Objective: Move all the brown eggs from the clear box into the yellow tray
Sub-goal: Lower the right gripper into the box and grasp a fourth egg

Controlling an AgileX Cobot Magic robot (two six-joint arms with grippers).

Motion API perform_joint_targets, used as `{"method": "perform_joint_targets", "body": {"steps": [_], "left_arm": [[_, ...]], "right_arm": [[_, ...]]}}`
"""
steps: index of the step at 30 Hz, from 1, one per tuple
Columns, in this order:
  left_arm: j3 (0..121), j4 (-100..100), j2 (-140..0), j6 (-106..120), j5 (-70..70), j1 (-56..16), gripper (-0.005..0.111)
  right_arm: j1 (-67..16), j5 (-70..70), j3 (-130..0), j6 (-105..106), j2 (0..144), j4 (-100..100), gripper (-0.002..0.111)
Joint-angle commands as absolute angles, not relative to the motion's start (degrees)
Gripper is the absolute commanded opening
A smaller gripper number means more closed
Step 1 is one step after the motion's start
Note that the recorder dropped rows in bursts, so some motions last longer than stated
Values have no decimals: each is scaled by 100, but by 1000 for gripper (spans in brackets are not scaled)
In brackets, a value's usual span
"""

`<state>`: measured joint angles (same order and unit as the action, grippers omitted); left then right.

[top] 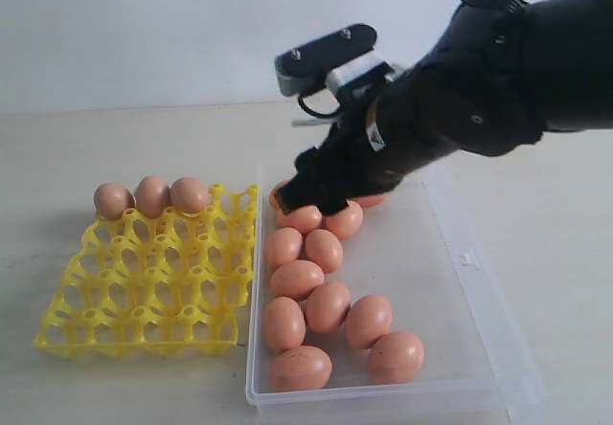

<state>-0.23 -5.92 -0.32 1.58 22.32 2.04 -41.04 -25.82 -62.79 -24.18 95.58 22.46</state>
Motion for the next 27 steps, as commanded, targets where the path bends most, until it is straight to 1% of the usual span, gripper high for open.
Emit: {"method": "perform_joint_targets", "body": {"steps": [1, 4, 8, 17, 27], "left_arm": [[0, -578, 0, 130, 2179, 172, 0], [0, -578, 0, 130, 2179, 172, 0], [0, -578, 0, 130, 2179, 172, 0], [0, -578, 0, 130, 2179, 172, 0], [0, -578, 0, 130, 2179, 172, 0]], "right_arm": [[-4089, -3319, -5557, -2377, 9151, 1238, 61], [-4089, -3197, -5171, -2310, 9061, 788, 61], [-4089, -3087, -5012, -2295, 9076, 487, 61], [-4089, -2762, -5014, -2307, 9159, 487, 61], [-3966, -2706, -5014, -2353, 9675, 438, 61]]}}
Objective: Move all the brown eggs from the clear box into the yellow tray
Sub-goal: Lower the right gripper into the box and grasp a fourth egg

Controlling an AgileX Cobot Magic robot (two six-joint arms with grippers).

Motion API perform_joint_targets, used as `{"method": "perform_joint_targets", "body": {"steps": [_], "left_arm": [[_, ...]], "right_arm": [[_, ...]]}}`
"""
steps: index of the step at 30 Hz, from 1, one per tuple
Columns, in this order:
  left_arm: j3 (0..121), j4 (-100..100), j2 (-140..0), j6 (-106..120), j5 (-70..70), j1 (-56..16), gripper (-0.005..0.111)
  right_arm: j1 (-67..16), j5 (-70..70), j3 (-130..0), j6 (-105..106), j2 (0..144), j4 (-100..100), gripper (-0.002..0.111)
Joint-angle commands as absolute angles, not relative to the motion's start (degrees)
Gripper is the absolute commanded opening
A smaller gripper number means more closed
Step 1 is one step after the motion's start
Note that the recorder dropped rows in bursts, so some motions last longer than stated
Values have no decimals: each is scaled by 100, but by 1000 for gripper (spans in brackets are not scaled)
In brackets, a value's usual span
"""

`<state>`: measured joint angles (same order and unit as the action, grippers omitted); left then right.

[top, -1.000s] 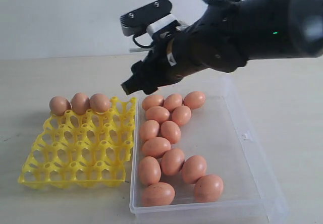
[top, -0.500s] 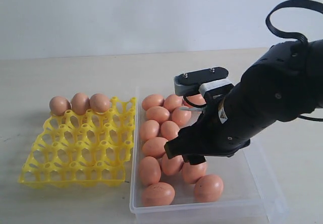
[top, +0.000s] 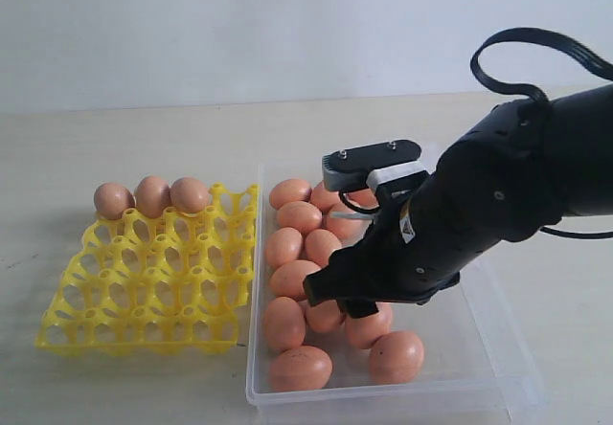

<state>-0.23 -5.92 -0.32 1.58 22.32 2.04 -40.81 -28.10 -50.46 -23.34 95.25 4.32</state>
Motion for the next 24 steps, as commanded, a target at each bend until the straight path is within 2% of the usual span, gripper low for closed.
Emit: {"method": "perform_joint_targets", "body": {"steps": [1, 14, 16, 17, 19, 20, 21, 23, 24], "left_arm": [[0, -578, 0, 130, 2179, 172, 0], [0, -578, 0, 130, 2179, 172, 0], [0, -578, 0, 130, 2179, 172, 0], [0, -578, 0, 130, 2179, 172, 0], [0, -578, 0, 130, 2179, 172, 0], [0, -578, 0, 130, 2179, 172, 0], [0, -578, 0, 130, 2179, 172, 0], [0, -578, 0, 130, 2179, 172, 0], [0, -578, 0, 130, 2179, 172, 0]], "right_arm": [[-3955, -2706, -5014, -2353, 9714, 438, 61], [-3915, -2275, -5014, -2353, 10304, 447, 61], [-3915, -2214, -5014, -2353, 10377, 447, 57], [-3915, -2186, -5014, -2353, 10388, 447, 54], [-3915, -2163, -5014, -2353, 10400, 447, 39], [-3915, -2149, -5014, -2353, 10400, 447, 31], [-3915, -2132, -5014, -2293, 10390, 447, 17], [-3915, -2132, -5014, -2199, 10361, 462, 0], [-3915, -2132, -5014, -2199, 10333, 462, 0]]}}
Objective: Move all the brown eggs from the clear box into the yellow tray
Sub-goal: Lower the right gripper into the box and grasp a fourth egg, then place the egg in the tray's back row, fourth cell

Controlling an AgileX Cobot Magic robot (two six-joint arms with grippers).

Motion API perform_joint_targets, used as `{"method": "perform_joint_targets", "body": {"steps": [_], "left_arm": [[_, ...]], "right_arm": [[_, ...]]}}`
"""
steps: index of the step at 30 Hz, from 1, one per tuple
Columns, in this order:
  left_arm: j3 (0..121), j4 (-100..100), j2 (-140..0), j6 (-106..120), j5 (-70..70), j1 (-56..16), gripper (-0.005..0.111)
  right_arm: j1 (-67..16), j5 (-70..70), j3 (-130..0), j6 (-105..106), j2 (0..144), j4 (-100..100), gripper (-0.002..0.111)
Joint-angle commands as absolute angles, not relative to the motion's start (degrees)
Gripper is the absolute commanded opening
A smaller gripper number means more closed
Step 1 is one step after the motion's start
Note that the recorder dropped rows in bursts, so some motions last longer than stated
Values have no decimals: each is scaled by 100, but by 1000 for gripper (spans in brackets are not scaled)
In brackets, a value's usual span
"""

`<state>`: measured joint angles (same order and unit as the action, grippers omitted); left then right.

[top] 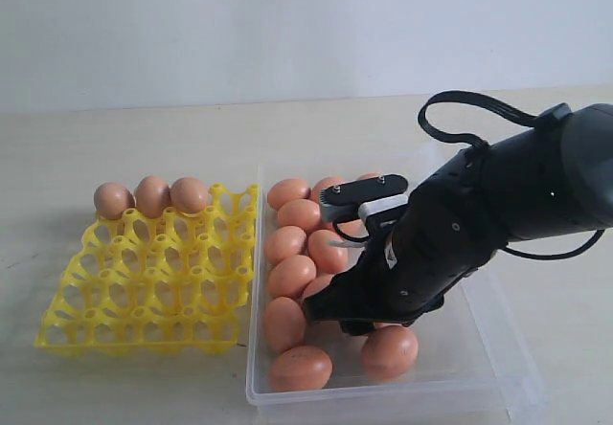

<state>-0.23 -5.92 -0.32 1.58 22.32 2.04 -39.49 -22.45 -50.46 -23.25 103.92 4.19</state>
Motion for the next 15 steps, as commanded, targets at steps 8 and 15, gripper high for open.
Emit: {"method": "perform_joint_targets", "body": {"steps": [8, 15], "left_arm": [[0, -578, 0, 130, 2179, 172, 0], [0, -578, 0, 130, 2179, 172, 0]], "right_arm": [[-3915, -1567, -5014, -1845, 9310, 1067, 0], [-3928, 1349, -5024, -387, 9204, 1161, 0]]}}
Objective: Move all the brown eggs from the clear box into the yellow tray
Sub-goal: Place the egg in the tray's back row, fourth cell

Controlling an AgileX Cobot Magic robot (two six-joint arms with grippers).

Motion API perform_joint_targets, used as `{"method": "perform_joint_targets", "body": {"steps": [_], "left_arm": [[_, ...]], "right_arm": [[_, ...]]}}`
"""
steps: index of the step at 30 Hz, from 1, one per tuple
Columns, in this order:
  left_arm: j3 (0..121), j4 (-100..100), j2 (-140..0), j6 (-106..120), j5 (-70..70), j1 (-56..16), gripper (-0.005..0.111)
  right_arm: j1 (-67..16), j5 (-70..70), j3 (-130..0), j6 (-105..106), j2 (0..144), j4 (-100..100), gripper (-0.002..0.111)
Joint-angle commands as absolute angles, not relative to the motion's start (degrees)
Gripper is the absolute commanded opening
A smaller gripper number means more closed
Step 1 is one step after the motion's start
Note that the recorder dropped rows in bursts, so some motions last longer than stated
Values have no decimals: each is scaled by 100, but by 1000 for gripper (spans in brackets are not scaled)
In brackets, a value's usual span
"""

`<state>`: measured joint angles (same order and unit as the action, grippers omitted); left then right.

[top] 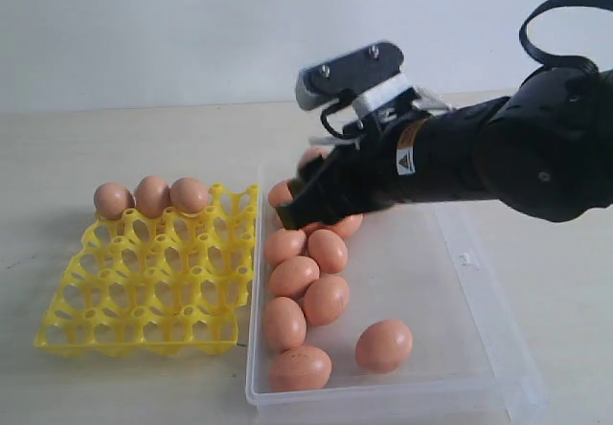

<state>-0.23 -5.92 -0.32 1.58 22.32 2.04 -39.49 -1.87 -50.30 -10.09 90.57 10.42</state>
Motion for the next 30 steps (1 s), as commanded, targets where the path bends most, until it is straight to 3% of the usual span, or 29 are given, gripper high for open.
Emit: {"method": "perform_joint_targets", "body": {"steps": [1, 6, 16, 26, 30], "left_arm": [[0, -578, 0, 130, 2179, 172, 0], [0, -578, 0, 130, 2179, 172, 0], [0, -578, 0, 130, 2179, 172, 0], [0, -578, 0, 130, 2179, 172, 0], [0, -578, 0, 130, 2179, 172, 0]], "right_arm": [[-3928, 1698, -5024, -332, 9339, 1174, 0], [-3928, 2848, -5371, 0, 10259, 1386, 0], [-3928, 2614, -6631, 0, 11875, 1515, 0], [-3928, 2027, -7401, 149, 12555, 1537, 0], [-3928, 1913, -7484, 260, 12604, 1537, 6]]}}
